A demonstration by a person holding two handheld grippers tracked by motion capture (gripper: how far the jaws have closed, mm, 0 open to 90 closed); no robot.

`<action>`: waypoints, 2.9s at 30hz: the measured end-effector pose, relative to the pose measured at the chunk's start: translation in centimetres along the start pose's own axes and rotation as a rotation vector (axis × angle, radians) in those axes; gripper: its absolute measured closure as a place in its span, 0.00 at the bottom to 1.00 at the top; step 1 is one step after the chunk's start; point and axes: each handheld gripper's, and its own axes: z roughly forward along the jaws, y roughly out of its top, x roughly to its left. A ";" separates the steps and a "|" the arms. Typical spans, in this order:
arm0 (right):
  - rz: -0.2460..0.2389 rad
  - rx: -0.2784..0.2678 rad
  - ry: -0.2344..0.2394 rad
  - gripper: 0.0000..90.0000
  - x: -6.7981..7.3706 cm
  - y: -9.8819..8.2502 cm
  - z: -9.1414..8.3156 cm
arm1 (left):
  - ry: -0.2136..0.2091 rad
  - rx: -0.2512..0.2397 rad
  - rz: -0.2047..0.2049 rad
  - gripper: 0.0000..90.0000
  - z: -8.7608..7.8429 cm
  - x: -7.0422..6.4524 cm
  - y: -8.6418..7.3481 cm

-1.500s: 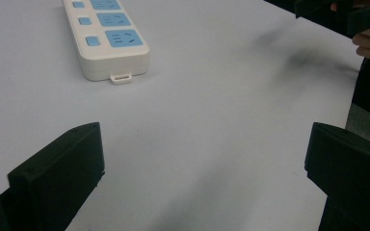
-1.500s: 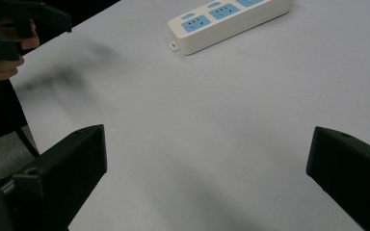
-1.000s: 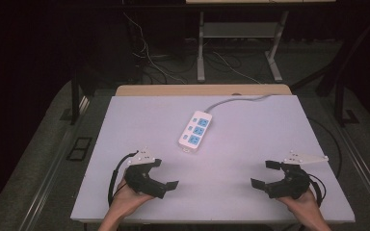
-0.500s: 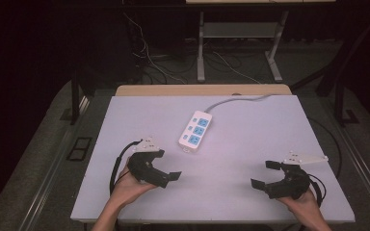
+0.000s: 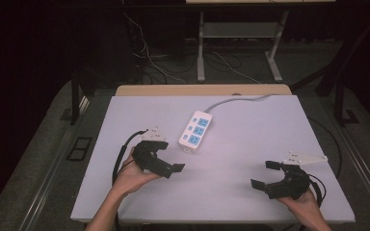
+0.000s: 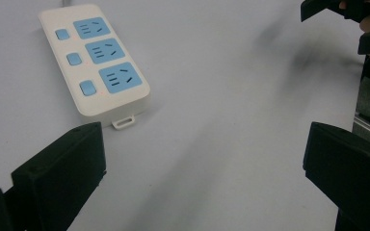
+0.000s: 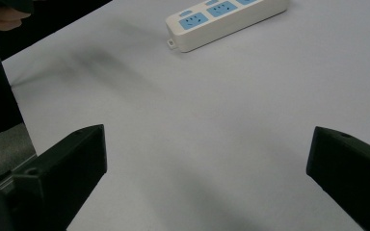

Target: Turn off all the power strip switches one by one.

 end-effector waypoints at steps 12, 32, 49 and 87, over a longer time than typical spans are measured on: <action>-0.002 -0.003 -0.004 0.00 -0.1 0.0 -0.1 | -0.003 0.038 0.031 0.00 0.7 1.0 2.0; 0.002 -0.002 -0.012 0.00 -0.1 -0.1 -0.2 | -0.006 0.068 0.057 0.01 1.6 3.0 4.7; -0.005 0.003 -0.011 0.00 0.0 -0.1 -0.2 | -0.001 0.104 0.072 0.09 2.9 5.0 6.2; -0.016 0.003 0.002 0.00 0.0 -0.1 -0.2 | -0.003 0.188 0.063 0.86 6.9 8.7 6.7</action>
